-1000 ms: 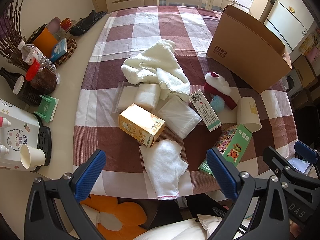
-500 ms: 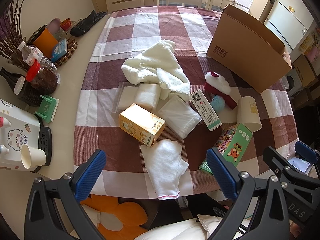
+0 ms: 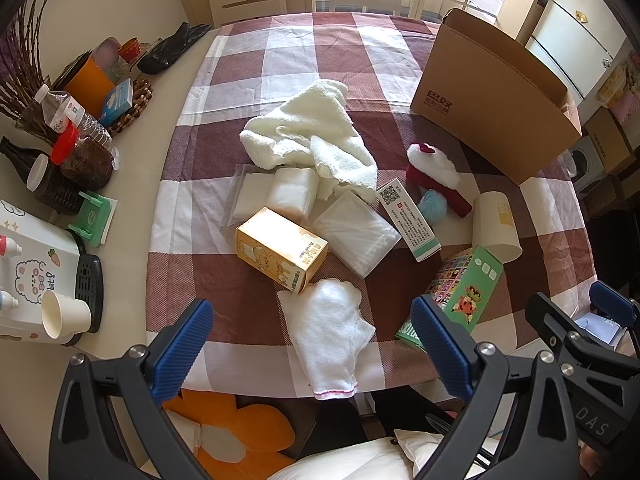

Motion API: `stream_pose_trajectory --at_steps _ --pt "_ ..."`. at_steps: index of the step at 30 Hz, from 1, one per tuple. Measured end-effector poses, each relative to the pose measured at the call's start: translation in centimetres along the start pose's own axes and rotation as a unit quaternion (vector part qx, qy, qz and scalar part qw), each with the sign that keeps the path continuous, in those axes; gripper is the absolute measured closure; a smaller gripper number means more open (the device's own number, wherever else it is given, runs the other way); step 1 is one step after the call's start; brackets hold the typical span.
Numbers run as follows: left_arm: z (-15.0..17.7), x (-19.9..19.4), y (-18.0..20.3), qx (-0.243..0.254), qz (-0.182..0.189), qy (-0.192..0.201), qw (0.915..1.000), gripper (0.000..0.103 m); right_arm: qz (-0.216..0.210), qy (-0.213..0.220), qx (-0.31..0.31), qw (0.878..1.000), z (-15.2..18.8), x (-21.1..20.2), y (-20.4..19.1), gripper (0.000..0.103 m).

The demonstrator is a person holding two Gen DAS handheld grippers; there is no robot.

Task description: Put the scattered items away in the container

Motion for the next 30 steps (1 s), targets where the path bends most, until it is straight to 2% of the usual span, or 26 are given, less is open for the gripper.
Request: stream_pose_trajectory --at_steps 11,14,16,19,22,26,30 --pt "-0.2 -0.1 0.0 0.001 0.000 0.003 1.0000 0.005 -0.003 0.003 0.003 1.000 -0.1 -0.2 0.0 0.010" --pt "-0.4 -0.3 0.0 -0.008 0.009 0.009 0.9999 0.004 -0.022 0.001 0.006 1.000 -0.3 -0.2 -0.1 0.010" --pt "-0.7 -0.3 -0.6 -0.021 0.032 0.013 0.9992 0.004 -0.031 -0.002 0.009 0.999 -0.4 -0.2 0.0 0.010" --pt "-0.5 0.3 -1.9 -0.031 0.044 0.009 0.9985 0.004 -0.044 -0.005 0.026 0.999 -0.5 0.1 0.4 0.010" --pt "0.5 2.0 -3.8 -0.039 0.049 -0.016 0.9979 0.004 -0.053 -0.007 0.055 0.997 -0.5 0.6 1.5 0.010" --pt "2.5 4.6 -4.8 -0.030 0.032 -0.056 0.9975 0.004 -0.068 -0.026 0.108 0.992 0.1 2.1 3.0 0.010" --pt "5.1 7.3 -4.1 -0.042 0.060 -0.091 0.9932 0.004 -0.069 -0.055 0.139 0.986 1.0 4.1 3.4 0.010"
Point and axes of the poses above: each gripper's, at about its wrist camera, not at the fingertips, and x roughly the way its jaws point, y to its right, z to its underside, the point moved 5 cm from there along x, roughly the way its jaws point, and after that the axes turned 6 degrees about x, right-handed, at the moved point
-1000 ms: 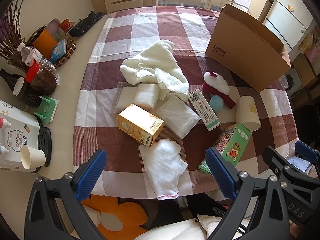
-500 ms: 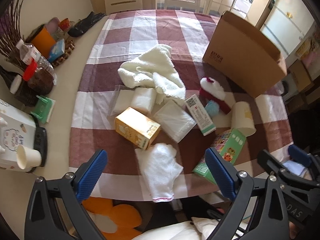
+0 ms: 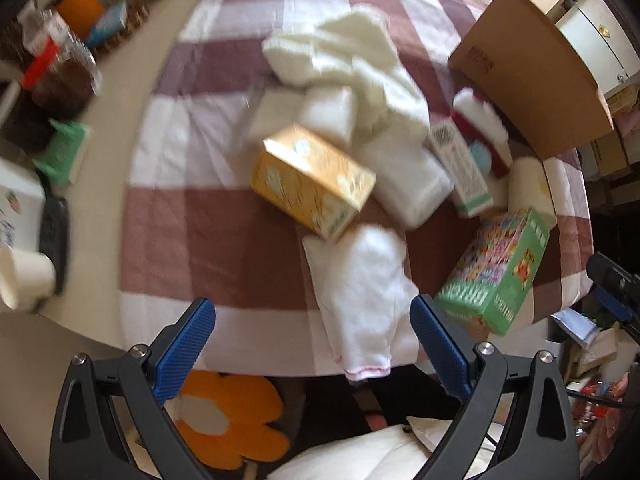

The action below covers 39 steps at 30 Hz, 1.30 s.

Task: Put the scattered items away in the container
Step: 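Grasp the white sock with the left tool while the right tool grasps the green BRICKS box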

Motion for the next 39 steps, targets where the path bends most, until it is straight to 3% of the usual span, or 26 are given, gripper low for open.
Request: stream_pose_trajectory --at_steps 7,12,29,31,33,36,39 --pt "1.7 4.3 1.9 0.008 0.029 -0.042 0.9987 0.004 0.017 -0.013 -0.023 0.999 0.5 2.4 -1.9 0.010" --pt "2.0 5.3 1.7 -0.009 0.030 -0.037 0.9988 0.004 0.035 -0.021 -0.033 0.999 0.6 3.9 -2.5 0.010" --pt "2.1 8.0 3.8 -0.001 0.022 -0.033 0.9992 0.004 0.030 -0.063 -0.008 0.998 1.3 8.9 -2.6 0.011" --pt "2.4 8.5 4.1 0.000 0.024 -0.040 0.9989 0.004 0.024 -0.067 -0.008 0.997 1.5 9.4 -2.6 0.018" --pt "2.7 8.8 4.3 -0.001 0.022 -0.041 0.9989 0.004 0.015 -0.075 -0.007 0.997 1.8 9.8 -2.6 0.035" --pt "2.9 8.9 4.5 -0.004 0.022 -0.036 0.9991 0.005 0.002 -0.082 -0.006 0.997 2.3 10.1 -2.8 0.049" --pt "3.1 8.8 4.8 -0.001 0.019 -0.031 0.9993 0.006 -0.003 -0.079 -0.012 0.997 2.6 10.2 -3.0 0.050"
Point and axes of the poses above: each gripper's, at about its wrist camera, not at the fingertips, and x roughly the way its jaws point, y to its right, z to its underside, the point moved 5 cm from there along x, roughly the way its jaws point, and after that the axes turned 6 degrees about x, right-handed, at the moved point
